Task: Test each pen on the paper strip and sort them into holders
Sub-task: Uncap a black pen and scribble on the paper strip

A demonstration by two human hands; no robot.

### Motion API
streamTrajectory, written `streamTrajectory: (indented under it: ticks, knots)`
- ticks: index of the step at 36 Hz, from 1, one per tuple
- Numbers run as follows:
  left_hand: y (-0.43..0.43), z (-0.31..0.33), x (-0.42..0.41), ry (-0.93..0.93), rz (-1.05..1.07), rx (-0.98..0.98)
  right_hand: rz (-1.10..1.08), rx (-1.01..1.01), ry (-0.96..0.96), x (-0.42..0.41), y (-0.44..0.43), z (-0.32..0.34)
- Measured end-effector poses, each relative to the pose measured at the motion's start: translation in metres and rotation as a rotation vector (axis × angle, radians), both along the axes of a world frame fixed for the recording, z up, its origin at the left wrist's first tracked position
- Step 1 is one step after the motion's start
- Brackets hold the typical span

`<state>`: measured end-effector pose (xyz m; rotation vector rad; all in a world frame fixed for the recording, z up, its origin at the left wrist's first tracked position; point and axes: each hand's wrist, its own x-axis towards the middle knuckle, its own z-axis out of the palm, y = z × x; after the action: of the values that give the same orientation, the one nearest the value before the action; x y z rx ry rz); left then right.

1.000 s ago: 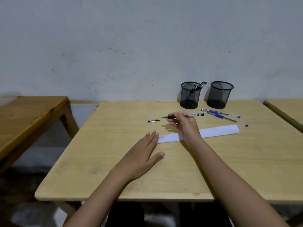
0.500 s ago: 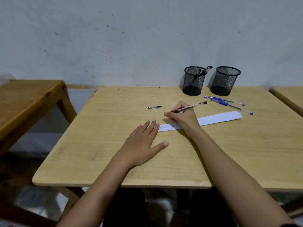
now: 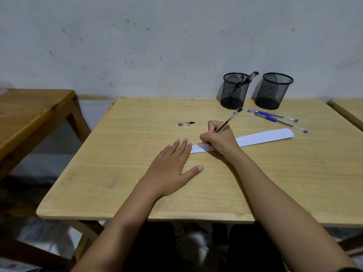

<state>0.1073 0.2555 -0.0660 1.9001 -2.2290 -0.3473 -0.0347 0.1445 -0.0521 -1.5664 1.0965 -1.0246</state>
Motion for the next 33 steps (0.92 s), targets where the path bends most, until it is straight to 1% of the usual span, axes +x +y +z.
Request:
streamTrajectory:
  ticks: [4, 13, 17, 33]
  knots:
    - [-0.0003, -0.0001, 0.0001, 0.000, -0.003, 0.005, 0.019, -0.003, -0.008, -0.0011, 0.0005, -0.0010]
    - [-0.0006, 0.0008, -0.0003, -0.011, -0.004, 0.011, -0.010, -0.018, 0.041, 0.0008, 0.0002, 0.0008]
    - [-0.0009, 0.0014, -0.0001, -0.015, -0.005, 0.011, 0.028, -0.015, 0.053, -0.0005, -0.0011, 0.0007]
    - [0.0003, 0.0032, -0.0012, -0.015, -0.006, 0.015, -0.044, -0.039, 0.085, -0.0001, -0.0010, 0.0006]
